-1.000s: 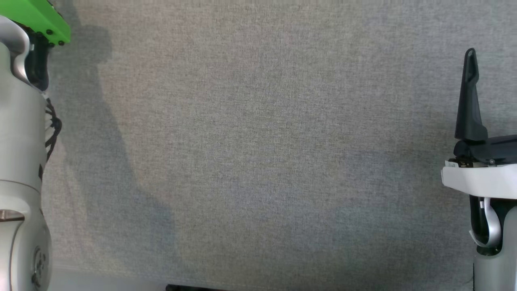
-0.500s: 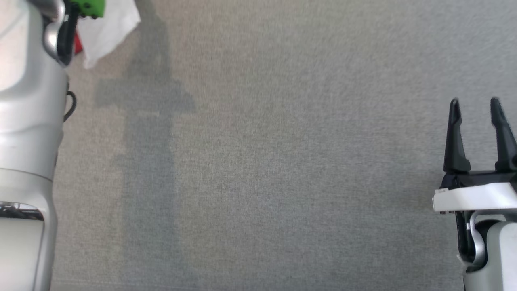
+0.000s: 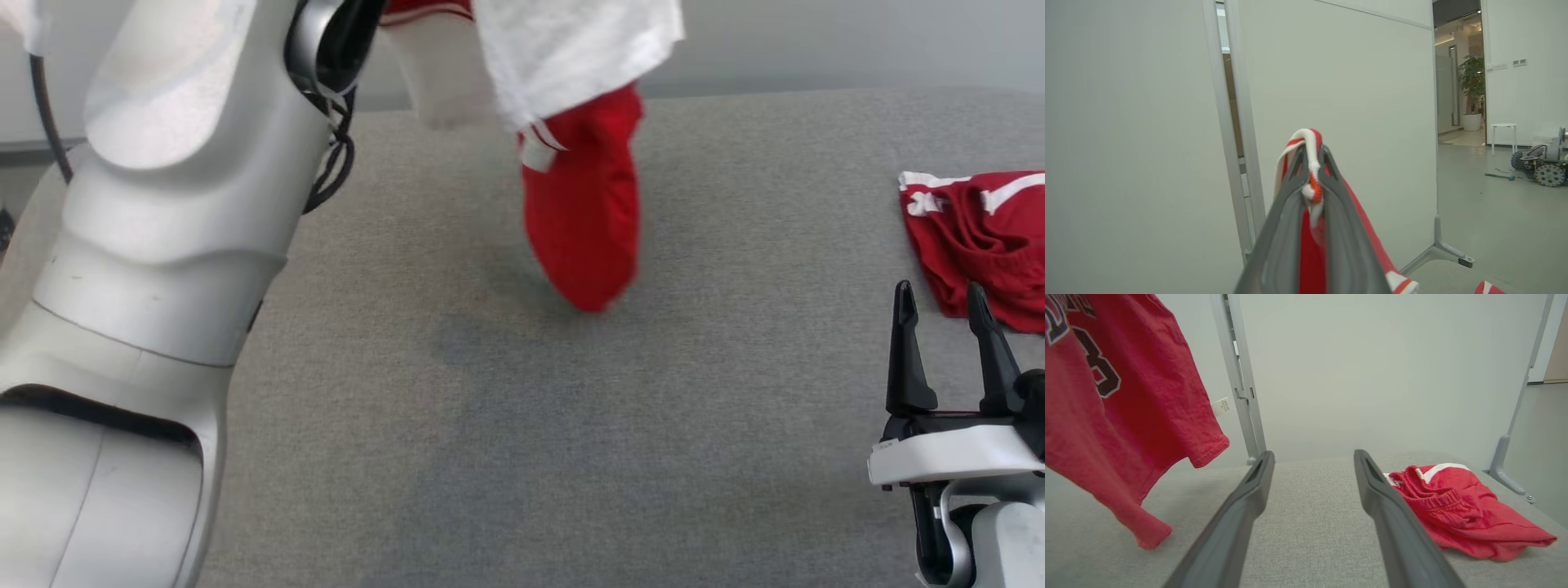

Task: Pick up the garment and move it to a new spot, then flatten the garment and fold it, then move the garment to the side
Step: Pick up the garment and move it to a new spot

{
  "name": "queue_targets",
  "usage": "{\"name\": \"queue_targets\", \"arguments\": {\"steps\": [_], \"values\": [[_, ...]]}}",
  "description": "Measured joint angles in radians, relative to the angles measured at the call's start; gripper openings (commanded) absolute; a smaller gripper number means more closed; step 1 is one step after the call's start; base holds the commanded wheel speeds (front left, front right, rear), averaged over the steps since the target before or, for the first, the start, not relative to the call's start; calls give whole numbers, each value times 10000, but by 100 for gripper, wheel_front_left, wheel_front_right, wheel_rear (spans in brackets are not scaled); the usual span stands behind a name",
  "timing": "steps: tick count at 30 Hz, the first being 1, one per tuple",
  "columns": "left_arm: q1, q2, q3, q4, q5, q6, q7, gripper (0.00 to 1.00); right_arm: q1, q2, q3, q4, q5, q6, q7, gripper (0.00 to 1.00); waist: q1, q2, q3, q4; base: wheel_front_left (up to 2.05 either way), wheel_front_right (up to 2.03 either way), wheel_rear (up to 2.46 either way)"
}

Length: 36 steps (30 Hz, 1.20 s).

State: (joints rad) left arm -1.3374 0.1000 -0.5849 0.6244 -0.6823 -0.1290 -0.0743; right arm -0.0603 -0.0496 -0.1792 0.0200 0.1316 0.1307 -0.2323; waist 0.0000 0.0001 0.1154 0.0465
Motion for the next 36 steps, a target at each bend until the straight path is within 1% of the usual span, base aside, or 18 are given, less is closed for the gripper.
{"name": "queue_targets", "arguments": {"steps": [3, 5, 7, 10, 14, 17, 21, 27, 28, 29, 30, 31, 32, 34, 36], "values": [[357, -240, -198, -546, -594, -2, 313, 0, 144, 0, -69, 98, 65, 0, -67, 100, 0, 0, -204, -349, 0, 0, 0], [878, -299, -380, -679, -719, 0, 474, 0, 157, -4, -84, 144, 73, 0, -77, 100, 0, 0, -285, -528, 0, 0, 0], [1603, -305, -539, -594, -855, 77, 545, 0, 156, 0, -52, 226, 113, 0, -117, 100, 0, 0, -325, -687, 0, 0, 0], [2613, -318, -635, -215, -980, 316, 453, 0, 143, -2, 13, 355, 209, 0, -159, 100, 0, 0, -264, -790, 0, 0, 0], [4159, -155, -612, 888, -1170, 610, -12, 0, 38, 2, 173, 539, 309, 0, -205, 100, 0, 0, -26, -830, 0, 0, 0], [4943, -13, -537, 1839, -1231, 823, -468, 0, -108, 0, 263, 658, 337, 0, -247, 100, 0, 0, 139, -858, 0, 0, 0], [5505, 157, -295, 3049, -1312, 1080, -1129, 0, -200, 2, 385, 763, 339, 0, -261, 100, 0, 0, 348, -908, 0, 0, 0], [5676, 56, -46, 4004, -1417, 1083, -1659, 0, -296, 0, 537, 861, 336, 0, -280, 100, 0, 0, 653, -950, 0, 0, 0], [5669, 52, -15, 4094, -1413, 1089, -1732, 3, -326, 4, 560, 867, 334, 0, -286, 100, 0, 0, 707, -953, 0, 0, 0], [5664, 46, 12, 4146, -1381, 1120, -1755, 29, -356, 4, 575, 872, 326, 0, -290, 100, 0, 0, 752, -953, 0, 0, 0], [5649, 38, 48, 4184, -1319, 1126, -1822, 46, -395, 2, 600, 880, 318, 0, -291, 100, 0, 0, 805, -954, 0, 0, 0], [5617, 25, 82, 4194, -1260, 1127, -1829, 75, -449, 4, 623, 897, 301, 0, -291, 100, 0, 0, 854, -953, 0, 0, 0], [5584, 21, 107, 4182, -1183, 1127, -1837, 100, -483, 2, 640, 903, 282, 0, -291, 100, 0, 0, 892, -952, 0, 0, 0], [5514, 19, 362, 3914, -1032, 1170, -1868, 100, -507, 2, 677, 909, 272, 0, -291, 100, 0, 0, 973, -945, 0, 0, 0], [5479, 65, 602, 3476, -652, 1208, -1871, 100, -553, 2, 696, 913, 253, 0, -291, 100, 0, 0, 1025, -932, 0, 0, 0]]}}
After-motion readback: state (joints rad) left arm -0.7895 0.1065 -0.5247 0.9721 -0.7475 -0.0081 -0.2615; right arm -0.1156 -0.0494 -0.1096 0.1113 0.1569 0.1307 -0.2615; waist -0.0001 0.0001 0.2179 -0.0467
